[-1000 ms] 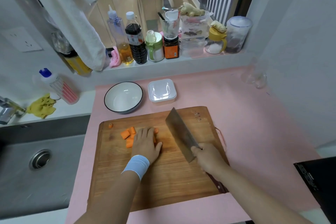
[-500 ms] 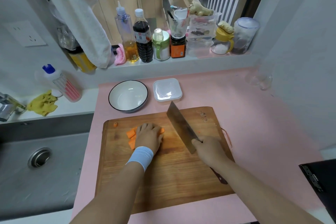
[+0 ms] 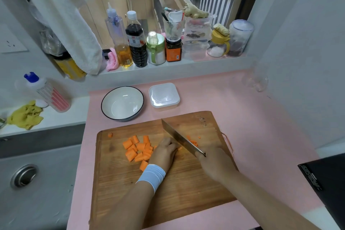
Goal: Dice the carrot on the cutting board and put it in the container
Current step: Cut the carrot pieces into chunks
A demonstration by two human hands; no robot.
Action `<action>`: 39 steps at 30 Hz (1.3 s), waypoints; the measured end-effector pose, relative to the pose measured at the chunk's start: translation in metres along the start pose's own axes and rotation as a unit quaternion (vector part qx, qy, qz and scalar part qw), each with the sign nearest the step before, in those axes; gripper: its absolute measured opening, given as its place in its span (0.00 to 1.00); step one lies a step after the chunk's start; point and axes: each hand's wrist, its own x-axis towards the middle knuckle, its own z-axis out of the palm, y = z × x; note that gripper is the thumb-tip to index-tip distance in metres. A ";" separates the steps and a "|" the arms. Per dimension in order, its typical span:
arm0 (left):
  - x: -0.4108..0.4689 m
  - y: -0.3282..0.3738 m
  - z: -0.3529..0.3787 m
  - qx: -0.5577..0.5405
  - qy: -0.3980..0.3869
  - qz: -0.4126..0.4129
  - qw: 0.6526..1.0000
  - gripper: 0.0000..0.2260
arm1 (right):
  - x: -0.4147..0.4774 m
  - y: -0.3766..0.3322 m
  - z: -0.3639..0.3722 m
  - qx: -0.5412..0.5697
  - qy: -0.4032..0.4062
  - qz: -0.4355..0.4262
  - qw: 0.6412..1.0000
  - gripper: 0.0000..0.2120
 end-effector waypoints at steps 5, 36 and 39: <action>-0.004 -0.008 0.008 0.030 -0.015 0.049 0.998 0.12 | -0.003 -0.003 0.004 -0.052 0.024 -0.016 0.998 0.16; -0.006 -0.012 0.014 0.016 0.033 0.078 0.996 0.10 | 0.002 -0.004 0.010 -0.056 -0.006 -0.003 0.998 0.14; -0.007 -0.011 0.015 0.018 0.027 0.071 0.997 0.11 | 0.003 -0.003 0.006 -0.048 -0.007 -0.003 0.999 0.14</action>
